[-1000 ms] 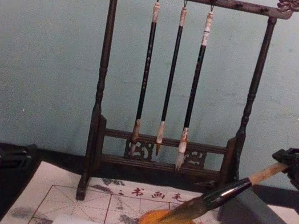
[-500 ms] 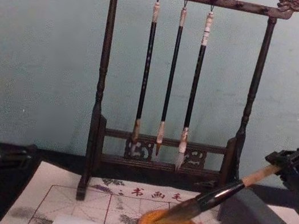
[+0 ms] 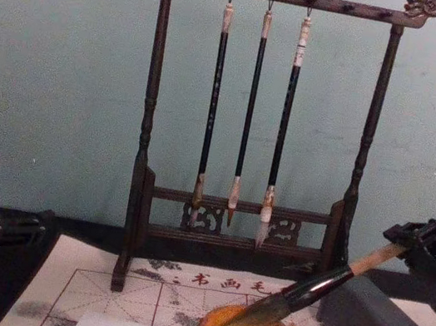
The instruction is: Pick up the brush from the inkstone, write on the paper, then place the brush back to its original position.
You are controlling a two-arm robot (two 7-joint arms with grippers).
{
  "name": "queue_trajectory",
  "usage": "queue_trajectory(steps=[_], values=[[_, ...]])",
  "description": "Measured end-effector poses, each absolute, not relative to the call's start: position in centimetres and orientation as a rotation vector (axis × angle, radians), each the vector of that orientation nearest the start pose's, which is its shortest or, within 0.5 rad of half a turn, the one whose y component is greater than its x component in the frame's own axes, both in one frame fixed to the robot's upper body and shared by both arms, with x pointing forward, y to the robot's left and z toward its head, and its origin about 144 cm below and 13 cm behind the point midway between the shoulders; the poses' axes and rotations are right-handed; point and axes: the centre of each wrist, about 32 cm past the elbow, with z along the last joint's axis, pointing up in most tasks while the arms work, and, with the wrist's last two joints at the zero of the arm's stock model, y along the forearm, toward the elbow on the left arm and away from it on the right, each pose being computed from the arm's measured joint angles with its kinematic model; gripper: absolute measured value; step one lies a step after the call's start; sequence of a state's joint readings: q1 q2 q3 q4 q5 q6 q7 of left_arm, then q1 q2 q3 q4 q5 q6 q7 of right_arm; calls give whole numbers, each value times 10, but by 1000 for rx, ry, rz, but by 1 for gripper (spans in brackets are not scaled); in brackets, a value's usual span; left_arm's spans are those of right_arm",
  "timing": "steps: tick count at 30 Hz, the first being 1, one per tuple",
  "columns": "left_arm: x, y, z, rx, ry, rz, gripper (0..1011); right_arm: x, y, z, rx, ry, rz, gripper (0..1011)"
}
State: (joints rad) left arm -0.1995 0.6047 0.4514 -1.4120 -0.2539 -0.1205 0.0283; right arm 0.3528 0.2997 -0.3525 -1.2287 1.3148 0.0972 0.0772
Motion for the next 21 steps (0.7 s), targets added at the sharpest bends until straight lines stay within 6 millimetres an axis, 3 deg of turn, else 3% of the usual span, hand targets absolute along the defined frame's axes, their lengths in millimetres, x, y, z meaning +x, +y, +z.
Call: queue_trajectory(steps=[21], values=[[489,310,1140,304,-285,1248,1001,545,-243,1144,510,873,-1189,194]])
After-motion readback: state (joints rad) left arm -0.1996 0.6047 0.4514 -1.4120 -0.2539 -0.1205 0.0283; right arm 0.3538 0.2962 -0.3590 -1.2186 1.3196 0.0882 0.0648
